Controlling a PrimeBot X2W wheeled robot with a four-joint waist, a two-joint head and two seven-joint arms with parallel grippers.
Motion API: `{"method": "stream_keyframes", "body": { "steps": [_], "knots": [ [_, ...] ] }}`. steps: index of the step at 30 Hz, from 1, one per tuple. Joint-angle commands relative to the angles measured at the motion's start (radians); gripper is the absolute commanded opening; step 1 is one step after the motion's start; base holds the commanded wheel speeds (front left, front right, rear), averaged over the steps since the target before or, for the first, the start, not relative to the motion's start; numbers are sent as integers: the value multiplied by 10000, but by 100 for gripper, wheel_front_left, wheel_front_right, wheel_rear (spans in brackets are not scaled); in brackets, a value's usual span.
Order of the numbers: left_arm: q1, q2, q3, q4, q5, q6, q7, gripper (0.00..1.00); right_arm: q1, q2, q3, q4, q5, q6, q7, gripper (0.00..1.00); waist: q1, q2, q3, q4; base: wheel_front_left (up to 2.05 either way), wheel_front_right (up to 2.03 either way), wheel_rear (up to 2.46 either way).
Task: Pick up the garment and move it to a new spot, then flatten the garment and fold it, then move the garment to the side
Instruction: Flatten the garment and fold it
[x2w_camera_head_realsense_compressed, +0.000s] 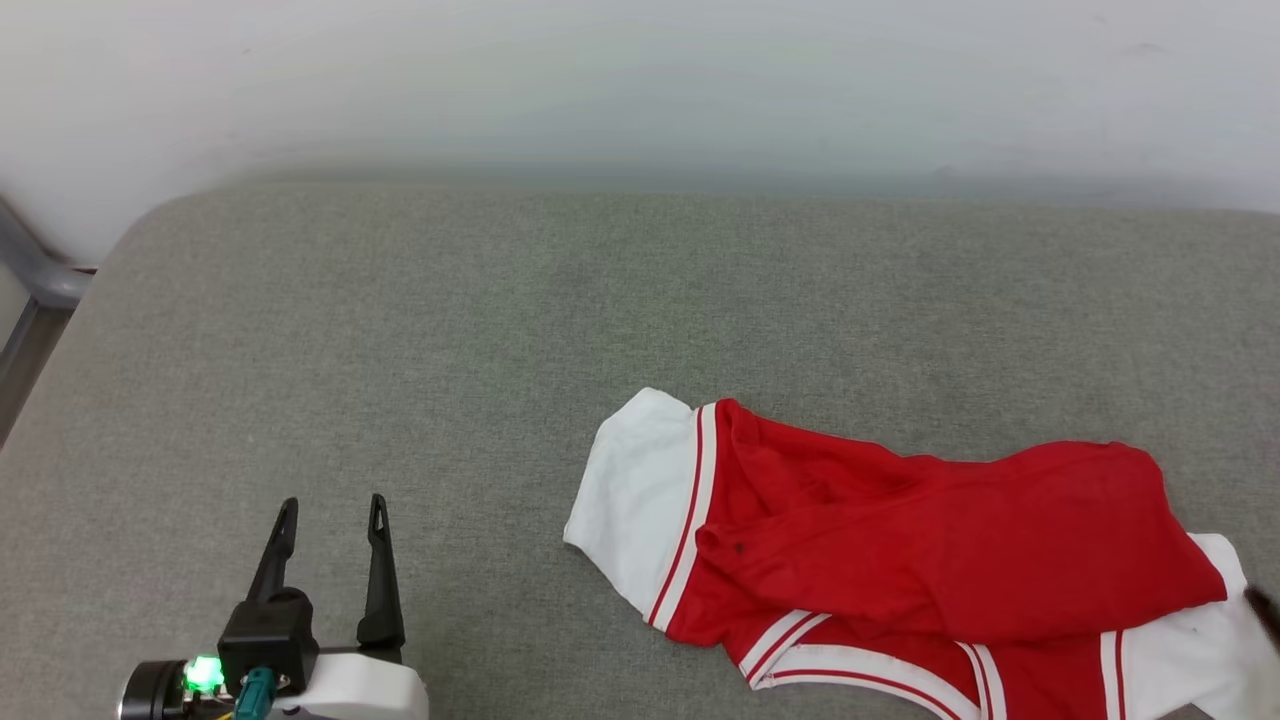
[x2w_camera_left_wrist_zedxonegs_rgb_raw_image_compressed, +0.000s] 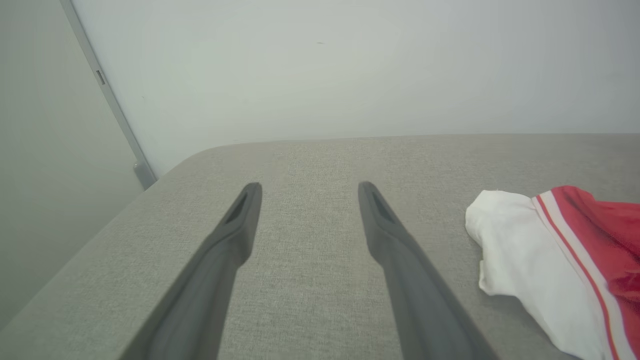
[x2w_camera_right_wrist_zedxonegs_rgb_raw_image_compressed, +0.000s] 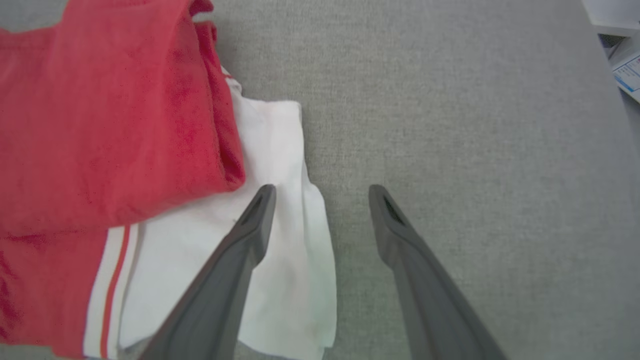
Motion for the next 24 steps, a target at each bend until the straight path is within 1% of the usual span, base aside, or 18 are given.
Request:
{"method": "stream_keyframes", "body": {
  "steps": [1, 4, 6, 9, 12, 16, 19, 21, 24],
  "knots": [
    [-136, 115, 48, -7, 43, -87, -25, 100, -276, 60, -248, -163, -257, -7, -496, 100, 0, -1, -88, -78, 0, 0, 0],
    [-368, 287, 133, -31, 56, -258, -25, 100, -491, 201, -782, -546, -950, -7, -1448, 100, 0, -1, -177, -177, 0, 0, 0],
    [-651, 465, 195, -65, 39, -424, -25, 100, -586, 416, -1172, -947, -1491, -7, -2026, 100, 0, -1, -206, -243, 0, 0, 0],
    [-1116, 770, 198, -68, -8, -793, -25, 100, -577, 960, -1715, -1758, -2295, -7, -2668, 100, 0, -1, -207, -338, 0, 0, 0],
    [-1723, 1228, 93, 146, 101, -1253, -25, 100, -402, 1577, -2206, -2747, -3080, -9, -2996, 100, 0, -1, -155, -426, 0, 0, 0],
    [-2801, 1712, -153, 521, -6, -1808, 94, 100, -67, 2482, -2595, -4170, -3938, -7, -3088, 100, 0, -1, -41, -517, 0, 0, 0],
    [-3634, 2029, -495, 740, -188, -2121, 545, 100, 199, 3096, -2701, -5132, -4379, -9, -2941, 100, 0, -1, 89, -576, 0, 0, 0],
    [-4165, 2252, -796, 877, -453, -2253, 1076, 100, 397, 3435, -2661, -5683, -4598, -7, -2788, 100, 0, -1, 190, -632, 0, 0, 0],
    [-4929, 2536, -1406, 1102, -1082, -2344, 2089, 100, 609, 3736, -2556, -6305, -4932, -7, -2529, 100, 0, -1, 348, -699, 0, 0, 0]
  ]
}}
